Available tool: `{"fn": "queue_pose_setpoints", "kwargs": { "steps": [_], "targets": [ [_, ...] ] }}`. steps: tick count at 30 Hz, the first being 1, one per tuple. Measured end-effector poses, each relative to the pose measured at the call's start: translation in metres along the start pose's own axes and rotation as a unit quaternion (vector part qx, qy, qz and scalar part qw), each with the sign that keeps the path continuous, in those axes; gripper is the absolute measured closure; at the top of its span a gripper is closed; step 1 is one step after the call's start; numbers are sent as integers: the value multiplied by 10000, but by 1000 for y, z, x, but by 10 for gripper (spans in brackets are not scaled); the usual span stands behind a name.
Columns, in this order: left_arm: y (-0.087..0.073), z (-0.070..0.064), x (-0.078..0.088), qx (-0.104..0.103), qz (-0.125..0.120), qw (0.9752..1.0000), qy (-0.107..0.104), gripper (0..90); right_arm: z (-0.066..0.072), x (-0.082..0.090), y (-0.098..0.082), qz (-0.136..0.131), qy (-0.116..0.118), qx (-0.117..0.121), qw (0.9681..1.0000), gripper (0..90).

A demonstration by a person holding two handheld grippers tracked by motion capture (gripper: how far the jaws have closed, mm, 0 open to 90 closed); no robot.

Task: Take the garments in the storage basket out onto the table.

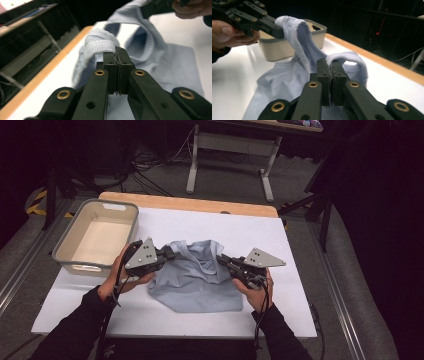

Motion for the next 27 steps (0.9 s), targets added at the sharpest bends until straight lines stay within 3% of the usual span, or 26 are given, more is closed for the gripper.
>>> {"fn": "queue_pose_setpoints", "kwargs": {
  "steps": [11, 17, 27],
  "targets": [
    [27, 41, 18, 190, -272, 9988, 370, 882, -18, 19, 51, -658, -221, 7, 9976, 876],
    [30, 48, 18, 225, -286, 9985, 409, 882, -27, 25, 57, -816, -297, -109, 9962, 876],
    [28, 51, 15, 289, -236, 9982, 468, 882, -31, 23, 56, -813, -367, -94, 9960, 876]
  ]
}}
Point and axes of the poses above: each handheld gripper's, and its own axes: x roughly backward along the jaws, y roughly out of its top, z roughly to its left, the point moved 10 cm from there along -x, roughly forward along the jaws, and after that the axes turned 9 degrees about -x, right-handed, at the moved point
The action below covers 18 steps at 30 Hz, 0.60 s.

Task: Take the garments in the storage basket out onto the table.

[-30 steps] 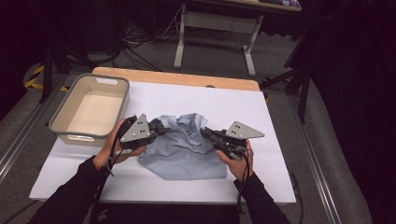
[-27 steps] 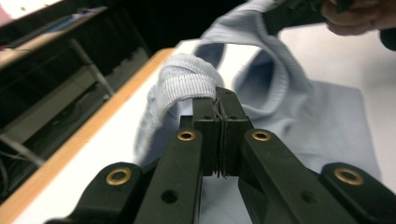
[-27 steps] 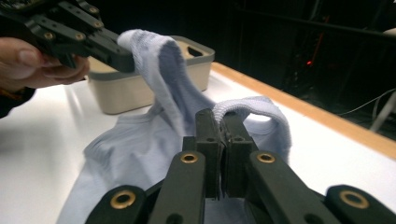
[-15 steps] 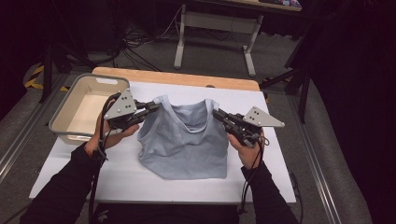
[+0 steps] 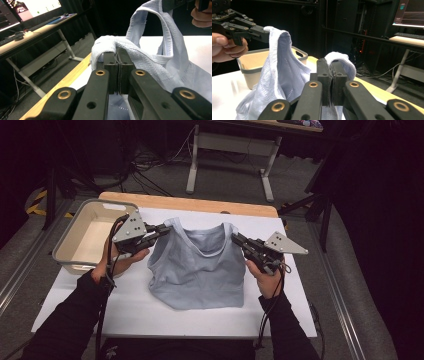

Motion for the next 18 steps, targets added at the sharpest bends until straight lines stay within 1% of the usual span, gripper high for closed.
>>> {"fn": "queue_pose_setpoints", "kwargs": {
  "steps": [3, 5, 9, 11, 14, 18],
  "targets": [
    [-1, 1, 0, 34, -20, 10000, 41, 882, -1, 1, 1, -15, -50, 25, 10000, 876],
    [-1, 3, 1, 50, 29, 10000, 55, 882, -1, 0, 2, -39, -59, 17, 10000, 876],
    [-1, 8, 1, 47, 73, 9999, 113, 882, -4, -1, 5, -38, -153, 81, 9998, 876],
    [1, 9, 2, 56, 38, 9999, 142, 882, -4, -1, 9, -75, -173, 51, 9998, 876],
    [6, 10, 6, -11, -1, 9998, 189, 883, -4, 0, 13, -116, -190, 89, 9997, 877],
    [16, 8, 13, -89, -85, 9997, 210, 883, -1, 2, 21, -202, -189, 105, 9996, 877]
  ]
}}
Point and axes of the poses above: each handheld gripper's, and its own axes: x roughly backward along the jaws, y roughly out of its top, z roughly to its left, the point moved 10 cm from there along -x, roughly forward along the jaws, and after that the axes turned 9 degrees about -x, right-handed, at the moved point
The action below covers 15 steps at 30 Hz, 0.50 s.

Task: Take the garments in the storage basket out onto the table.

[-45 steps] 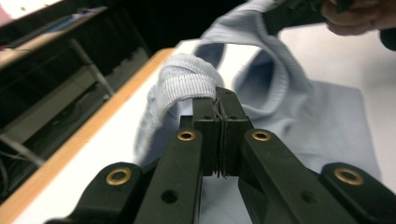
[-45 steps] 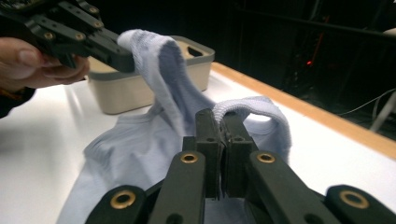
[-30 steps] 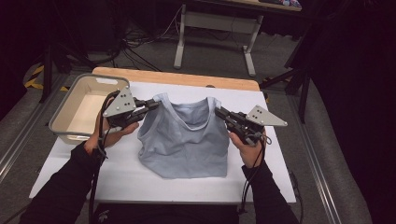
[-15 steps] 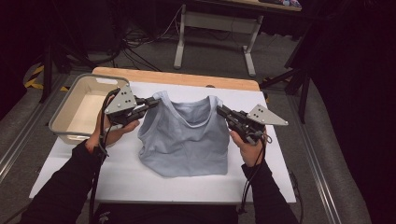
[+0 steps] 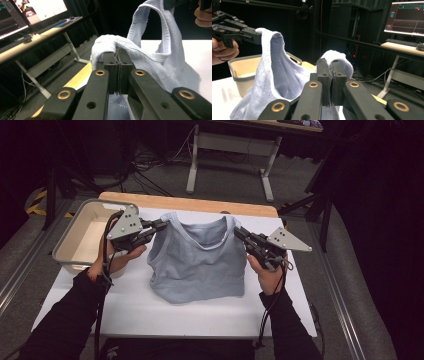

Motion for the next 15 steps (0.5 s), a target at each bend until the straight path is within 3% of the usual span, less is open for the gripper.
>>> {"fn": "queue_pose_setpoints", "kwargs": {
  "steps": [15],
  "targets": [
    [29, -9, 34, -337, -21, 9994, 13, 883, 30, 24, 25, -283, 144, 283, 9991, 876]
  ]
}}
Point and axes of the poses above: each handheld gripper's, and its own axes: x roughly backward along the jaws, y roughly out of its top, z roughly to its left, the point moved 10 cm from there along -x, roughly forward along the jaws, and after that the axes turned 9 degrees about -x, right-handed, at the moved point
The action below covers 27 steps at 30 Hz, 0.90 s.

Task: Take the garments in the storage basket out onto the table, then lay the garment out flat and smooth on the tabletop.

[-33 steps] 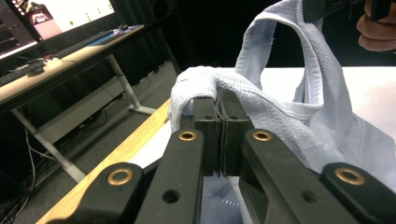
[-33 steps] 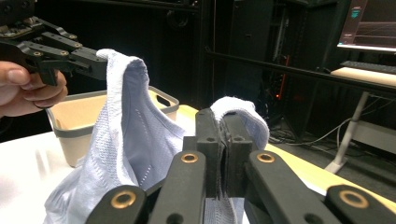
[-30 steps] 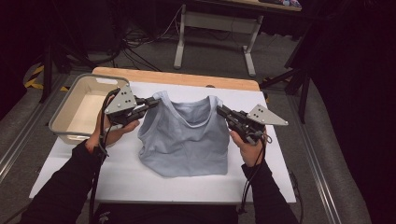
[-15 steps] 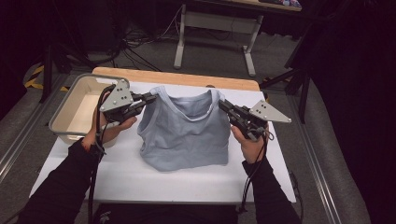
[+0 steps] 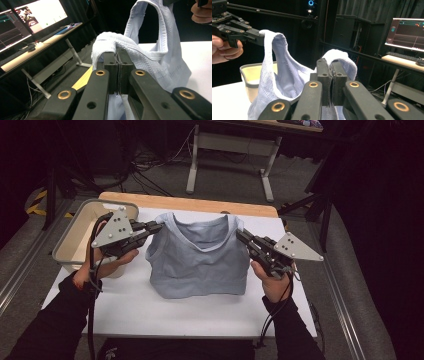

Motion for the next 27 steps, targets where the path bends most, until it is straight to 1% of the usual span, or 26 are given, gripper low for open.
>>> {"fn": "queue_pose_setpoints", "kwargs": {
  "steps": [1, 2, 4, 7, 12, 14, 15, 17, 21, 22, 23, 25, 27],
  "targets": [
    [0, 0, 0, 0, 0, 10000, 0, 883, 0, 0, 0, 0, 0, 0, 10000, 876],
    [2, 0, 2, -23, 0, 10000, 1, 883, 6, 3, 3, 8, 52, 74, 10000, 876],
    [10, -1, 8, -83, -12, 10000, 2, 883, 10, 6, 5, -6, 82, 105, 9999, 876],
    [15, -3, 12, -148, 4, 9999, -20, 883, 13, 10, 8, -3, 124, 123, 9998, 876],
    [15, -5, 11, -134, 37, 9999, -77, 883, 16, 13, 8, -14, 146, 135, 9998, 877],
    [12, -7, 9, -81, 40, 9999, -146, 883, 17, 14, 8, -23, 158, 126, 9998, 876],
    [12, -8, 8, -63, 25, 9999, -155, 883, 17, 14, 7, -15, 162, 112, 9998, 876],
    [8, -9, 6, -57, 70, 9998, -159, 883, 17, 14, 6, -13, 151, 90, 9998, 876],
    [1, -10, 0, -18, 145, 9998, -156, 883, 14, 11, -7, 69, 100, -31, 9999, 877],
    [-2, -11, -4, -44, 221, 9996, -146, 883, 12, 11, -10, 99, 84, -65, 9999, 876],
    [-5, -10, -7, -69, 279, 9995, -151, 883, 9, 9, -15, 194, 34, -101, 9998, 876],
    [-9, -7, -14, -13, 337, 9993, -153, 883, 1, 5, -20, 254, -46, -174, 9995, 877],
    [-16, -1, -23, 54, 447, 9989, -98, 883, -6, -1, -23, 296, -73, -250, 9992, 877]
  ]
}}
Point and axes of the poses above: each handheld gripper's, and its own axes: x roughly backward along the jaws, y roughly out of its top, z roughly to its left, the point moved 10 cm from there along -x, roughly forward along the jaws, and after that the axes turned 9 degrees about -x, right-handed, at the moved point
